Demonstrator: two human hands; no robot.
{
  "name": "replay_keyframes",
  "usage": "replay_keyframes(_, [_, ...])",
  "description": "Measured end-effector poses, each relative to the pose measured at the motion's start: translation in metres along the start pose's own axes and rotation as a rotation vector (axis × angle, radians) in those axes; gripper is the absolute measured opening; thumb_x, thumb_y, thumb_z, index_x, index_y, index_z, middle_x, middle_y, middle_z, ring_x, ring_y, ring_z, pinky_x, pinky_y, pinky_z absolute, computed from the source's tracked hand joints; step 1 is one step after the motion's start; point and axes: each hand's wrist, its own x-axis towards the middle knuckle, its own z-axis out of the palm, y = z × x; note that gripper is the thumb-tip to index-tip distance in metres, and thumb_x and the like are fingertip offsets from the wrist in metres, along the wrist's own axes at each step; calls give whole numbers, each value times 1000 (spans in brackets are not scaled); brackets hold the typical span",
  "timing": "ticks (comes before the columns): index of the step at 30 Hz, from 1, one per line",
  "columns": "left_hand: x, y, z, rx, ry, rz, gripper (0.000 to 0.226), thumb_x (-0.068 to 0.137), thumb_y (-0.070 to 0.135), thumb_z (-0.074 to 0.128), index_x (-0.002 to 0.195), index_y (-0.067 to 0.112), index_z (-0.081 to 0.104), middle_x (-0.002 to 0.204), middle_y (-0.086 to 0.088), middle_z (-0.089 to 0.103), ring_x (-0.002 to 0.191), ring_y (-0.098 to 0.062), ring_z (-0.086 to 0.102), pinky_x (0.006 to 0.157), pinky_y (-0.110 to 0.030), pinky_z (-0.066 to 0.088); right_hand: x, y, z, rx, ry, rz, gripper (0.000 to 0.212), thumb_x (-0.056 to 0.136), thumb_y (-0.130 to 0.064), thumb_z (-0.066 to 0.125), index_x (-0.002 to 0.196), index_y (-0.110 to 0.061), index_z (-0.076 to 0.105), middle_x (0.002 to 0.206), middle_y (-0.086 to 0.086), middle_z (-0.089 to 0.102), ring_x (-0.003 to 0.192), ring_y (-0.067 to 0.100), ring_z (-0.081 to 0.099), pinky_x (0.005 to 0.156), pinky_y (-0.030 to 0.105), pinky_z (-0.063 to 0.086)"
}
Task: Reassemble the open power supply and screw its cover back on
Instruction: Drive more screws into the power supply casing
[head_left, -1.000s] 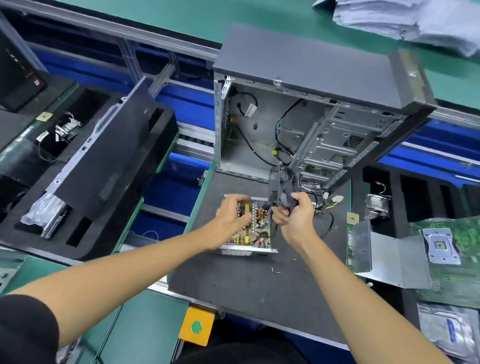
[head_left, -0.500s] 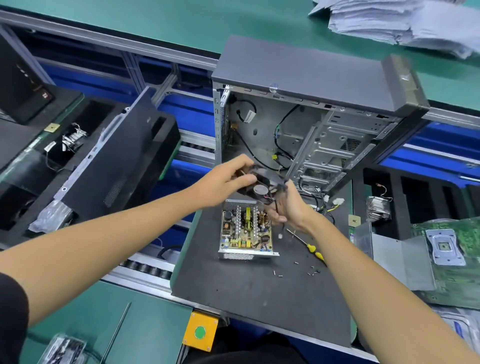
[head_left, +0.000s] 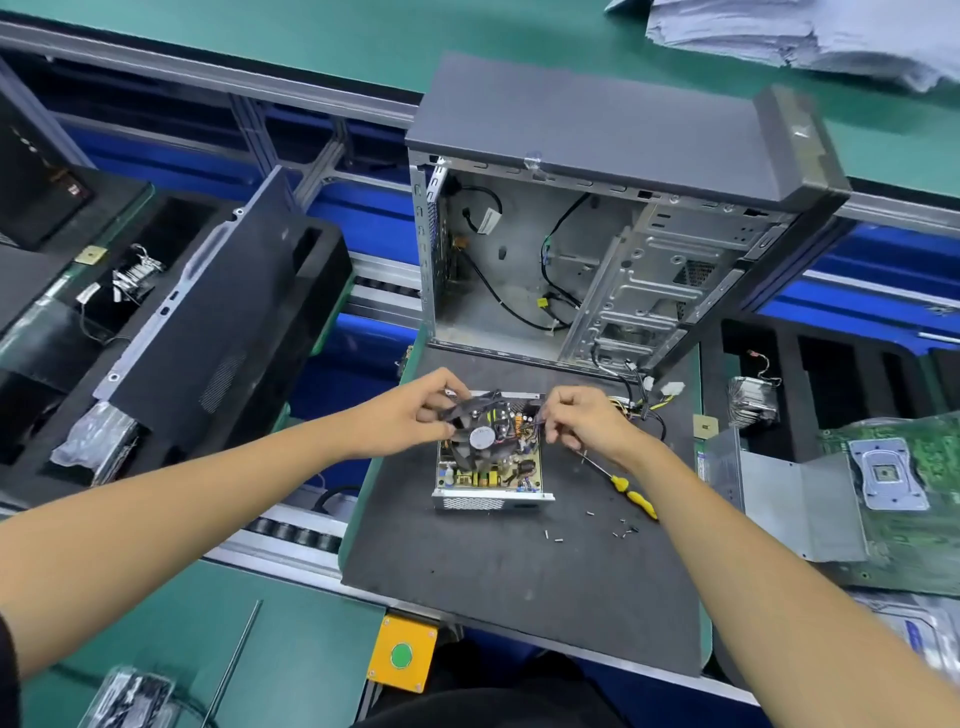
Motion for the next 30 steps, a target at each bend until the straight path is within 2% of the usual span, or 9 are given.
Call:
replay_keyframes(3, [-3,-2,5,69,-84,-52,52,92,21,71,129,51,50,130,9,62,119,-6,64,103,-38,53,2,8,-1,21,-50,20,42,91,8,46,59,-16,59,66,19,63,36,13,39,36,18,28])
replay_keyframes(5, [-2,-3,8,134,-98,-34,54,90,17,73,126,51,52,127,14,61,121,2,60,104,-36,53,2,12,0,5,-95,72,34,88,8,43,66,-11,60,62,17,62,35,13,39,37,16,25])
replay_keyframes(12, [0,2,7,332,-205,50,48,89,26,74,125,51,55,117,9,63,109,-8,62,95,-25,54,-1,21,3,-77,-250,180,20,78,6,41,70,-4,56,55,15,58,35,12,38,35,18,27])
replay_keyframes(16, [2,0,17,471,-280,33,36,96,36,70,129,37,56,113,17,63,102,-3,60,91,-23,51,2,26,6,-168,-285,186,24,84,7,47,68,-10,52,62,17,63,38,16,42,39,23,29])
replay_keyframes(19, [7,-3,25,559,-259,44,24,101,31,64,125,27,60,110,15,66,98,-8,60,87,-29,47,2,29,8,-249,-310,198,22,86,3,50,72,-15,50,67,16,67,42,17,46,44,25,27])
replay_keyframes(22, [11,-5,30,650,-210,-8,24,101,36,62,126,35,61,110,14,70,100,-12,62,87,-32,49,1,28,10,-285,-313,203,20,87,2,51,75,-14,49,66,15,67,43,18,48,42,24,28])
replay_keyframes(26, [17,-4,33,725,-165,-67,22,100,38,62,121,44,62,109,18,70,102,-3,52,82,-32,45,-3,22,7,-344,-248,160,22,89,9,44,80,-11,44,71,13,52,56,17,60,40,24,36])
replay_keyframes(28, [19,-3,37,795,-137,-54,22,99,39,62,120,46,62,104,18,70,100,-7,57,82,-32,48,-4,18,5,-408,-226,127,23,88,11,44,80,-10,44,73,16,50,57,18,61,41,25,38])
replay_keyframes(30, [19,-3,42,846,-103,-23,21,99,38,62,119,46,63,96,19,70,97,-11,64,75,-30,45,-5,16,6,-412,-238,113,24,89,13,47,79,-9,45,66,13,51,57,20,62,43,25,42])
